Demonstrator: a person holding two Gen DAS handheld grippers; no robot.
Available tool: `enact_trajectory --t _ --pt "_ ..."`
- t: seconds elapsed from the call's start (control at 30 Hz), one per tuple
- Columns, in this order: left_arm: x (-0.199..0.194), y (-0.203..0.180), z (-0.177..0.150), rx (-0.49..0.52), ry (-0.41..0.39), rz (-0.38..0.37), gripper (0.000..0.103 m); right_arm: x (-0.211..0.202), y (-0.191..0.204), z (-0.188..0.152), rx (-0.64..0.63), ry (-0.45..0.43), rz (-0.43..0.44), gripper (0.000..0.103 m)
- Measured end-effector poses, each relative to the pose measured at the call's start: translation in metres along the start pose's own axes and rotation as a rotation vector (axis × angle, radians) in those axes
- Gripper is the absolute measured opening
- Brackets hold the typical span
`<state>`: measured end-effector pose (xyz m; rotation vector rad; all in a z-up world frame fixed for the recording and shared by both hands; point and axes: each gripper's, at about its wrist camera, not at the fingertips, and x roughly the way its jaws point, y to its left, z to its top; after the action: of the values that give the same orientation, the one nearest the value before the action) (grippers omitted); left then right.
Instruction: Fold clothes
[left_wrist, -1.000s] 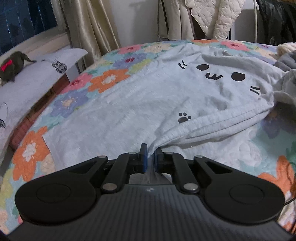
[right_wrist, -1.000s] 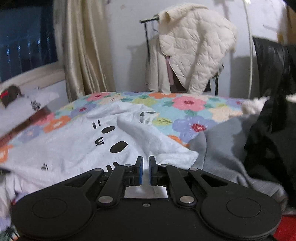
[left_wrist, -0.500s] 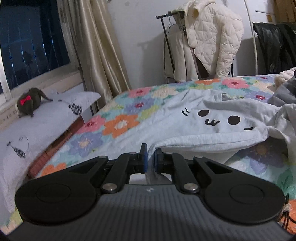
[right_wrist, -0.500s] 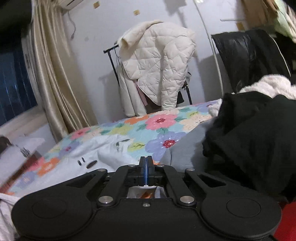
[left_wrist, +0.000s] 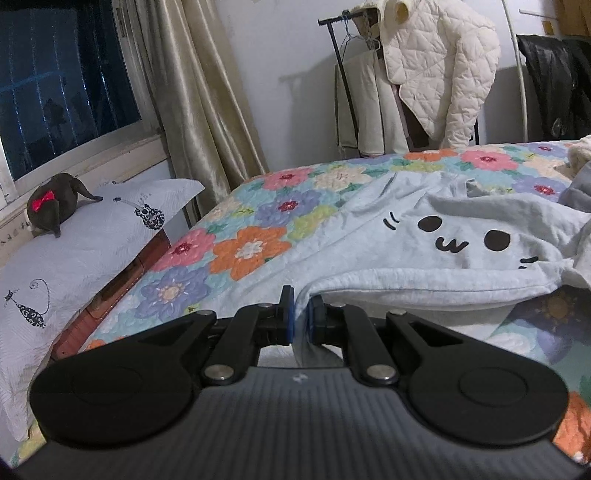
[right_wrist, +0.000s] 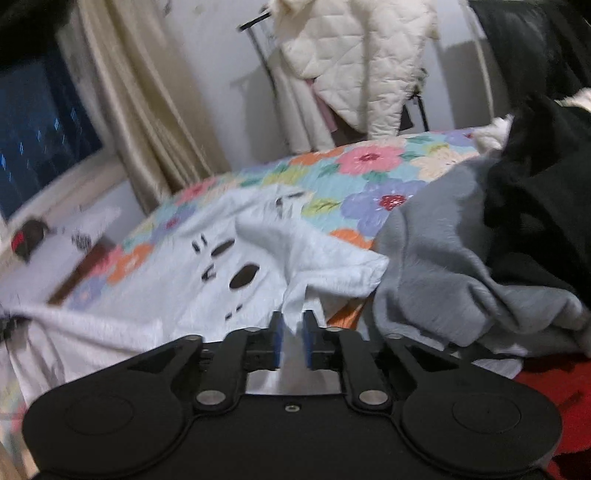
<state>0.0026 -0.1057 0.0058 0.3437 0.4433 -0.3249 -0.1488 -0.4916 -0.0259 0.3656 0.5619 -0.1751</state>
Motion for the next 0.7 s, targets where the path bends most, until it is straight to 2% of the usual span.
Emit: enact_trajectory --t 0.1,0.23,0.47,0.53,0.57,0.63,0.67,0.7 --pt "-0.001 0.004 -0.002 -0.040 -0.019 -0.005 0.007 -0.007 -0.003 0.000 -0.047 0.016 -0.022 0.020" --pt "-0.002 0.008 -0.013 -0.094 -0.022 -0.013 0.007 -0.014 -0.008 -0.002 -0.049 0.032 -0.003 0.037" --pt "-0.001 0.022 -0.018 -0.201 -0.006 -0.067 0.007 -0.007 0.016 -0.016 -0.171 0.117 0.042 0.055" --pt "-0.002 0.022 -0.020 -0.195 -0.007 -0.067 0.007 0.000 0.022 -0.021 -0.207 0.154 0.012 0.058" --pt "-0.002 0.021 -0.020 -0.191 -0.006 -0.069 0.007 0.004 0.025 -0.024 -0.225 0.172 -0.003 0.064" --pt "-0.001 0.018 -0.021 -0.184 -0.003 -0.077 0.007 0.013 0.031 -0.029 -0.287 0.178 -0.146 0.071" --pt "0.000 0.018 -0.021 -0.184 -0.002 -0.081 0.007 0.016 0.029 -0.031 -0.305 0.167 -0.196 0.072" --pt "0.000 0.017 -0.021 -0.185 -0.002 -0.085 0.007 0.021 0.024 -0.033 -0.297 0.164 -0.204 0.072"
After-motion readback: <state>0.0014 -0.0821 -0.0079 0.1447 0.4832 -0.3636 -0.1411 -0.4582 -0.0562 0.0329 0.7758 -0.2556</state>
